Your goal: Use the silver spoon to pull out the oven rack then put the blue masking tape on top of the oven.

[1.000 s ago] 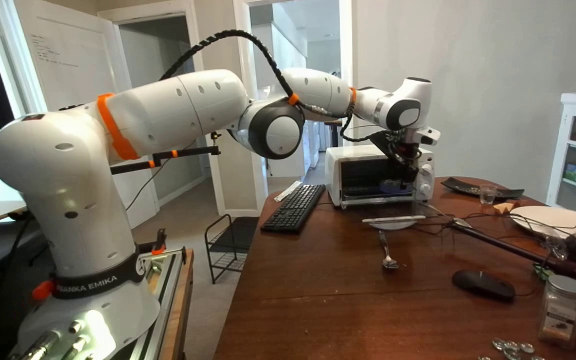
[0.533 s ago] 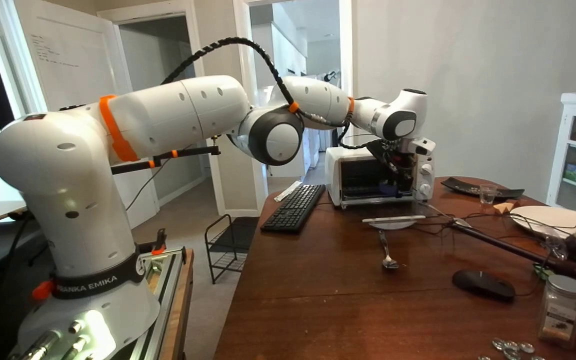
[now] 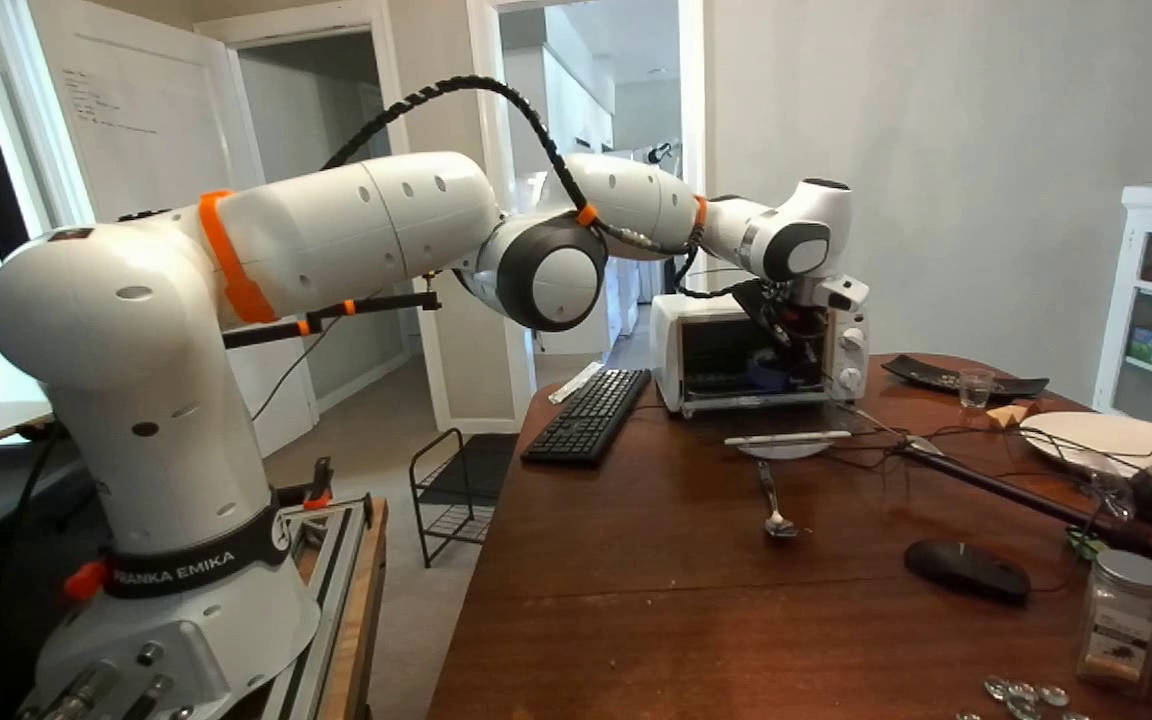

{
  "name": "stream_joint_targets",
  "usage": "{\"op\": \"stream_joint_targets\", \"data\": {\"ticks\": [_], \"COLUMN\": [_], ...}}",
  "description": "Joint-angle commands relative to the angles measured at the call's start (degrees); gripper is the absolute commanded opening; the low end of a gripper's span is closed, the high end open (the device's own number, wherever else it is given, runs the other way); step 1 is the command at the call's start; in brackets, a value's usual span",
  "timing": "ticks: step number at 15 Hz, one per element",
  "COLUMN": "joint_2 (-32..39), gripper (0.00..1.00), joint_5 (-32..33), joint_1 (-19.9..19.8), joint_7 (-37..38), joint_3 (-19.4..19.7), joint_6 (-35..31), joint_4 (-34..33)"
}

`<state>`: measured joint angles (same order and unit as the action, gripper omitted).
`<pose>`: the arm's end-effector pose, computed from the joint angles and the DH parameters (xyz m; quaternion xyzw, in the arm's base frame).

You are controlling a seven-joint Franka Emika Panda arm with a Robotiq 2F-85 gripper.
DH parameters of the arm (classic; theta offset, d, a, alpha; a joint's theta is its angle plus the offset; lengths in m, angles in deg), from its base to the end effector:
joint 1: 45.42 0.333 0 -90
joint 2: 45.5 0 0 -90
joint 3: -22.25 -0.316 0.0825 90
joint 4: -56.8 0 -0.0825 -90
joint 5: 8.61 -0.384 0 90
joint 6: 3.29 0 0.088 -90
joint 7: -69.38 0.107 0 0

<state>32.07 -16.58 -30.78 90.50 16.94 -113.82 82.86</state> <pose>0.7831 0.2423 0.2172 -0.9896 0.0692 -0.0212 0.1245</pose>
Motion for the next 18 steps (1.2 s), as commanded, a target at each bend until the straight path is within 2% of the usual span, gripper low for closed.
{"op": "stream_joint_targets", "data": {"ticks": [1,7,10,13,15,18], "joint_2": [0.09,-0.9,-0.94,-0.57,-0.63,-1.44], "gripper": [0.06,0.06,0.06,0.06,0.06,0.06], "joint_5": [1.08,1.94,4.56,1.67,4.2,4.56], "joint_1": [0.72,1.33,2.83,1.24,1.91,1.95], "joint_7": [2.75,8.61,14.05,14.69,16.62,18.18], "joint_3": [1.02,3.06,6.41,3.35,5.88,6.61], "joint_6": [-1.0,-2.51,-5.06,-7.91,-7.87,-8.05], "joint_4": [-0.48,-0.26,-0.32,-0.81,-0.5,0.16]}}
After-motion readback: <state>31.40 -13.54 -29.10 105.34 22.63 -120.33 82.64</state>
